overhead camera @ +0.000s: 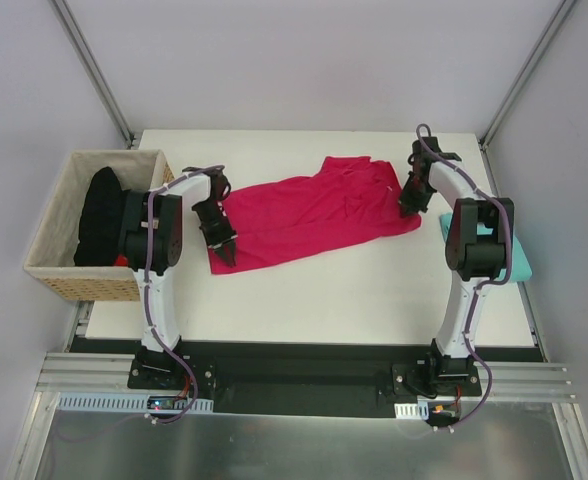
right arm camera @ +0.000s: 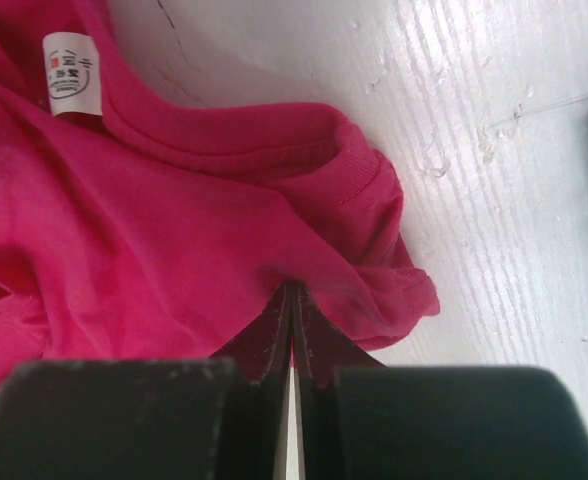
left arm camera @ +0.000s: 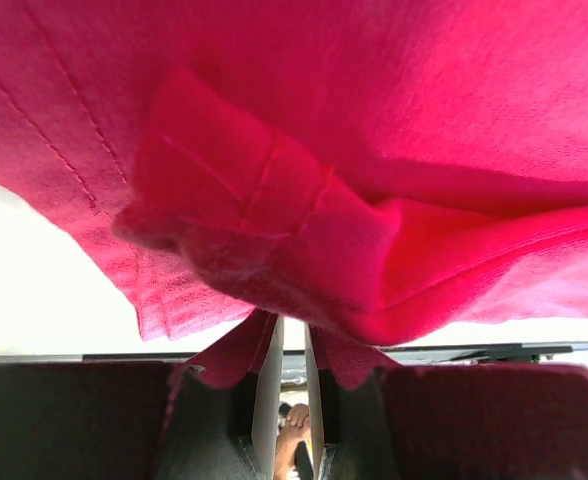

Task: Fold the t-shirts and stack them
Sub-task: Fold the flattened tshirt in 1/3 of the way

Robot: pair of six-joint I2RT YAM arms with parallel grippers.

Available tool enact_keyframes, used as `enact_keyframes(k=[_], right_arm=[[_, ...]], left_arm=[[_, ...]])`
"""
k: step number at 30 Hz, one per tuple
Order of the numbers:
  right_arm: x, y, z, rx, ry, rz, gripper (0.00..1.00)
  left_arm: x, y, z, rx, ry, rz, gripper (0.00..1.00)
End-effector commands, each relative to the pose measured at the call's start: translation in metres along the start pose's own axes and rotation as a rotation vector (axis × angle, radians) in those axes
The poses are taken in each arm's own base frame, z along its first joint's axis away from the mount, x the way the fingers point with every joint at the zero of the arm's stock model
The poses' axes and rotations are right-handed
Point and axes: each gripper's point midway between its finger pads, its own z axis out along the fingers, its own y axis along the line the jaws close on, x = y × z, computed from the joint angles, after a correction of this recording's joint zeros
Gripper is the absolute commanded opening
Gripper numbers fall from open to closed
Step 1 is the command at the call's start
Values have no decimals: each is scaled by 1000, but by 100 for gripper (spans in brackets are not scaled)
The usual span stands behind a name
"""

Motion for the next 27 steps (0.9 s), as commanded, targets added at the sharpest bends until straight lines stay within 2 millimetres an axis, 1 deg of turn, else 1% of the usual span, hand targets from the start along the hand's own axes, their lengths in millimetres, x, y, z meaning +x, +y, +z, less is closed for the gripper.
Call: enact_keyframes(k=[1,3,6,9,10,11,13,14,16,17,22,25,27], right_arm=[[15,-2,3,4,54,37,1],[23,-4,7,6,80,56,1],[31,-6,7,5,101,84,1],[40,-13,6,22,113,108,1],[47,-17,9,31,127,115,1],[48,-17,4,30,123,121,1],[54,-19,2,32,126,144,1],[60,-23,1,38,133,153,1],[65,-25,-1,44,133,184,1],[72,-28,-2,48,143,192,1],[90,-34,-7,57,167,235,1],[100,-41,-11,71,174,243,1],[103,-45,-13,78,177,240,1]], left_arm=[[1,12,-2,-56,-53,17,13],[4,13,-3,-56,-51,17,13],[7,15,-6,-55,-58,18,13],[10,17,-8,-60,-59,18,13],[11,18,-9,-65,-60,18,13],[12,19,-9,-68,-60,19,13],[13,21,-10,-71,-62,20,13],[14,22,-10,-76,-60,19,13],[15,24,-11,-82,-64,24,13],[16,25,-11,-88,-60,24,13],[19,31,-13,-107,-57,39,13],[23,35,-13,-114,-56,41,13],[29,39,-12,-123,-49,40,13]])
